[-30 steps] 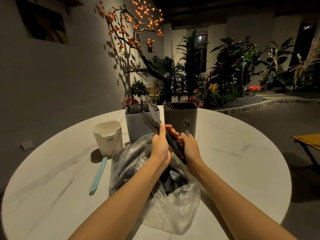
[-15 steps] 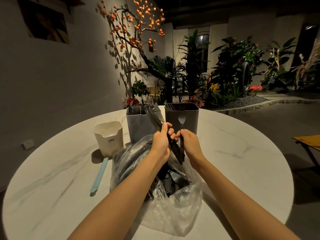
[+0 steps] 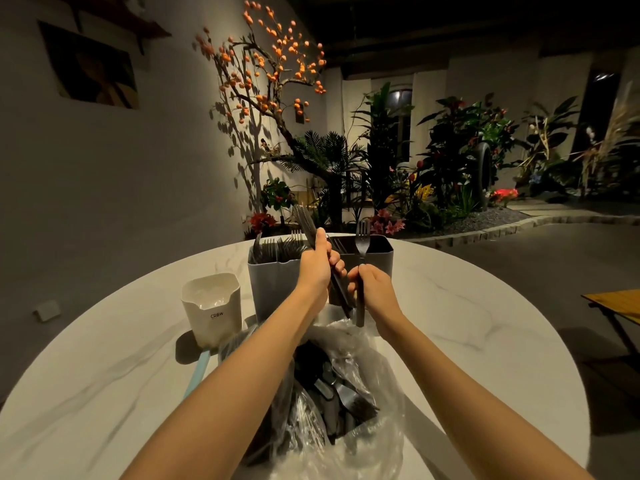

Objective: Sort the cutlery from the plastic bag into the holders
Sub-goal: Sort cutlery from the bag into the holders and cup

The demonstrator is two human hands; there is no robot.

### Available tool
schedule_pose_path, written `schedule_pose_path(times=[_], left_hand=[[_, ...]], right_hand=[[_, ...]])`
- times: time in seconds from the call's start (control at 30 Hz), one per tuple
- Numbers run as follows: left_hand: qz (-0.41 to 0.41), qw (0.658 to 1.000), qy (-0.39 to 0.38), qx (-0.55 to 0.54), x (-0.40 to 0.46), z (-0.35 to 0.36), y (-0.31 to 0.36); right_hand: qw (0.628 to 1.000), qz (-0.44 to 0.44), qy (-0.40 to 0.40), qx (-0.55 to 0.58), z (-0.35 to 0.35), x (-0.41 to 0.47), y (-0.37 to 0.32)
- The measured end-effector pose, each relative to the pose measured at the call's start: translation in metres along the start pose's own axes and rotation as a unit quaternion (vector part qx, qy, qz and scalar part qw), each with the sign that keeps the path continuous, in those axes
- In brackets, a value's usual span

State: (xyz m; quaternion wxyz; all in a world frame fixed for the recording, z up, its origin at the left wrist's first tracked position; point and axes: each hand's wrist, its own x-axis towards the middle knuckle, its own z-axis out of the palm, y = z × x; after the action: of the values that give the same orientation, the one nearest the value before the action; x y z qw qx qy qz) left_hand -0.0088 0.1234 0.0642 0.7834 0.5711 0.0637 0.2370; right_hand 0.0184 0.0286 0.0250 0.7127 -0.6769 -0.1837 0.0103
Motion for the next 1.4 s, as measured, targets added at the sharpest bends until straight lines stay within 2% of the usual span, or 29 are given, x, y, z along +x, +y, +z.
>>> schedule_pose_path(times=[0.13,0.23,0.37,0.5,0.63,0.7,0.8,0.97,1.13,1.2,1.23,1.3,1.4], left_hand=[[0.047,0.996,0.029,0.066,0.014,0.005,0.013],[0.066,0.996,0.048,0.028,0.021,0.011,0.024],[0.079,0.995,0.060,-0.018,0.035,0.018,0.030],[0.086,0.993,0.057,-0.049,0.052,0.021,0.030],[0.092,0.990,0.089,-0.059,0.064,0.023,0.029],[0.081,0.992,0.099,-0.020,0.067,0.023,0.026],[0.080,0.986,0.088,0.113,0.065,0.022,0.018],[0.113,0.936,0.052,0.328,0.067,0.018,0.007],[0.106,0.824,0.037,0.555,0.073,0.012,-0.001],[0.111,0.780,0.032,0.615,0.071,0.015,-0.001],[0.110,0.768,0.035,0.630,0.069,0.016,-0.001],[0.113,0.782,0.049,0.611,0.067,0.014,-0.002],[0.139,0.861,0.042,0.488,0.066,0.011,0.000]], right_hand=[[1.000,-0.015,-0.004,-0.007,0.000,0.012,-0.013],[1.000,-0.015,0.015,-0.005,-0.002,0.020,-0.021],[0.998,0.008,0.043,0.053,-0.003,0.030,-0.037],[0.998,-0.012,0.050,0.046,-0.002,0.039,-0.043],[0.997,-0.033,0.057,0.037,-0.003,0.046,-0.042],[0.997,-0.029,0.061,0.035,-0.006,0.048,-0.040],[0.997,-0.013,0.063,0.050,-0.009,0.051,-0.037],[0.997,-0.010,0.059,0.050,-0.009,0.053,-0.036],[0.997,-0.016,0.059,0.037,-0.009,0.054,-0.035],[0.998,-0.020,0.058,0.029,-0.009,0.053,-0.035],[0.998,-0.020,0.056,0.029,-0.009,0.052,-0.035],[0.998,-0.019,0.052,0.027,-0.010,0.051,-0.035],[0.998,-0.016,0.051,0.026,-0.011,0.050,-0.036]])
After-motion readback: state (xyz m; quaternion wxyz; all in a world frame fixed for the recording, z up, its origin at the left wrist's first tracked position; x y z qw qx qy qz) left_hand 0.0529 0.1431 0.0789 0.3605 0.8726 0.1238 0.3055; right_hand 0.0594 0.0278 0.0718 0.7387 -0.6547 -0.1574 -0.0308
